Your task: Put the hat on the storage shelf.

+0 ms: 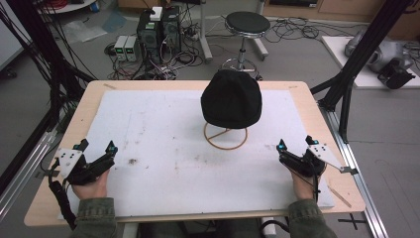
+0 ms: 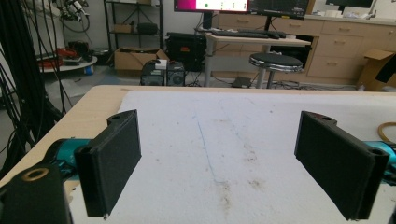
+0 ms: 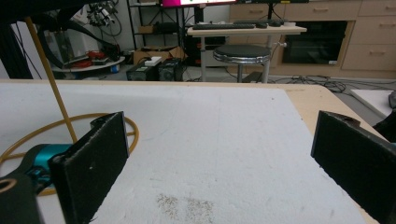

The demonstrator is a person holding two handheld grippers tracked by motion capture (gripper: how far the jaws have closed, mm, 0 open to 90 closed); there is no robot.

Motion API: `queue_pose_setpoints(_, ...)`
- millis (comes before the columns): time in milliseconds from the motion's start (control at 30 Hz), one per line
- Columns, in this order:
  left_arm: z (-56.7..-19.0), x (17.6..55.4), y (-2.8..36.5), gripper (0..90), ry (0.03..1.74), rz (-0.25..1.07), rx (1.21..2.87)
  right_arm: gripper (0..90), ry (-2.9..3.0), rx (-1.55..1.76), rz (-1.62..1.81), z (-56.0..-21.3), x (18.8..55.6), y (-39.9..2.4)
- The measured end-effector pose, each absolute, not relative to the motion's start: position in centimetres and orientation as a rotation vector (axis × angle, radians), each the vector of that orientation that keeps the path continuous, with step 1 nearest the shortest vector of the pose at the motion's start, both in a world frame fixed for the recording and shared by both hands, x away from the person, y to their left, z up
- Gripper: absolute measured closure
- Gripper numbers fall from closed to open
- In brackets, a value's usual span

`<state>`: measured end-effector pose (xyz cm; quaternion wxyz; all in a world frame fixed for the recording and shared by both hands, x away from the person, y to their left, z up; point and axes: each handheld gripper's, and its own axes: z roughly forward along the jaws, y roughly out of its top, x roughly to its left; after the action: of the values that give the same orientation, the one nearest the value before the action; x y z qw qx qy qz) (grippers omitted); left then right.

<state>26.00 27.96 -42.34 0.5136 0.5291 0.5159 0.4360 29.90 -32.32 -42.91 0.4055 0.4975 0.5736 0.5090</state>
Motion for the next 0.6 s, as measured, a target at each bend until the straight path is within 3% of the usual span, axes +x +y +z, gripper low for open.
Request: queue_pose_setpoints(600,-42.33,26.16,27.84,14.7,1.237,1.043,1.275,3.1,1.46,1.257,1.283,-43.03,29.79,-32.45)
